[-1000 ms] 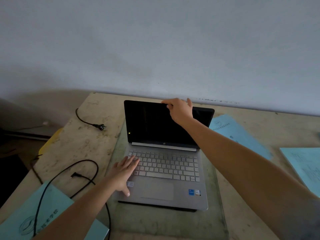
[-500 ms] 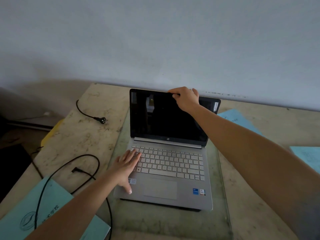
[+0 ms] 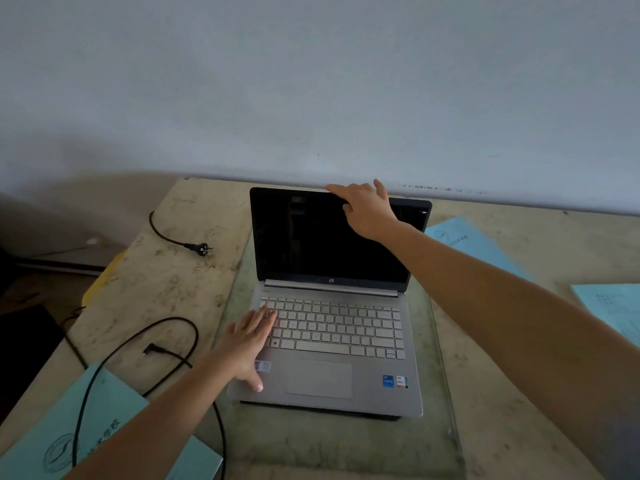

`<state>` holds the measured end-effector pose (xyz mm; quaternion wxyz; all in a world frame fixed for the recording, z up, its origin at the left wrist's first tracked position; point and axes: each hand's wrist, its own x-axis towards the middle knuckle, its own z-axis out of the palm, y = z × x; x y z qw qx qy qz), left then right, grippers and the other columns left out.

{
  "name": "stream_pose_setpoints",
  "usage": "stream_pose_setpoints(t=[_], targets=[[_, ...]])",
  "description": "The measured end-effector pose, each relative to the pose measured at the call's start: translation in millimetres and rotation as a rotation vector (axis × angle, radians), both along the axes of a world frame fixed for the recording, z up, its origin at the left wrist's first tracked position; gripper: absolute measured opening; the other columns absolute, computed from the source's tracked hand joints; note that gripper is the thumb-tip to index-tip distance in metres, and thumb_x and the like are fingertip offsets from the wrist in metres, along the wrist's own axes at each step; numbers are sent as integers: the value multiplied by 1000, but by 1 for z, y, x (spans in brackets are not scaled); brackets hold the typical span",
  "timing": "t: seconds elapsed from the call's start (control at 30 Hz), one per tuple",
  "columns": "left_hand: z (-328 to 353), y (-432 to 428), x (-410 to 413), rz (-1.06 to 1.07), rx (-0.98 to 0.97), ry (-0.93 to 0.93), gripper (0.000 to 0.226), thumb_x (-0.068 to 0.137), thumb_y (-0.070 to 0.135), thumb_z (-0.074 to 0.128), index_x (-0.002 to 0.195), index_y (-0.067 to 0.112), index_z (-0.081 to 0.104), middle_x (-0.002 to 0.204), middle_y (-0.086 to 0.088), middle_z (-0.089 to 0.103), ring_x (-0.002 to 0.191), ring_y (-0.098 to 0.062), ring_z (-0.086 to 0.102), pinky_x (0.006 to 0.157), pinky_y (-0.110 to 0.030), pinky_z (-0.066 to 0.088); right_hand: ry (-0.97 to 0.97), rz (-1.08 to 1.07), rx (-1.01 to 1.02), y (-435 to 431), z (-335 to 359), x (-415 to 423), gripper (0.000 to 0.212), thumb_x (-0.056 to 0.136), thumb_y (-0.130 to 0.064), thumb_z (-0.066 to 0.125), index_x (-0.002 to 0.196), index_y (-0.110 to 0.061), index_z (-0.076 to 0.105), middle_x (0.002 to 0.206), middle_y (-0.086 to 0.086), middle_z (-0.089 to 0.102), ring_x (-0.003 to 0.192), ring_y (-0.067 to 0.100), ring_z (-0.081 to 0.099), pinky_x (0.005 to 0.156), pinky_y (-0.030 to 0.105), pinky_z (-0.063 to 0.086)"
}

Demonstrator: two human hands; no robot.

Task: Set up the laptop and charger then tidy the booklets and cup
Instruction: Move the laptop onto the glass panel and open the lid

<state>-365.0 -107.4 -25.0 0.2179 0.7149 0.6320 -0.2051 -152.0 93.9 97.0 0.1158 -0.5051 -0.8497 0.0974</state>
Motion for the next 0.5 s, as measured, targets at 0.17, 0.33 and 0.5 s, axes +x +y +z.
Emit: stream_pose_setpoints(t=[0.17,0.33,0.5], targets=[[0,-12,0,106,51,-7,132,67,41,79,146,15,-22,157,-12,-22,147,-28,-11,119,-47,10,106,10,63,-27,-2,16,57,90,-16,51,144,-23,35,144,6,44,136,27,32,117,44,14],[-1,-34,3,224,185,-43,116,69,43,76,150,14,-2,159,-10,8,145,-26,18,115,-39,27,403,43,5,-60,9,19,52,88,-19,56,138,-26,42,139,-2,46,125,16,46,91,27,43],[-2,-72,18,338,307,-173,92,77,46,68,147,16,17,152,-4,29,132,-21,41,105,-34,40,549,158,-147,-99,16,11,51,88,-16,61,135,-28,46,127,-5,54,107,7,57,87,27,53]])
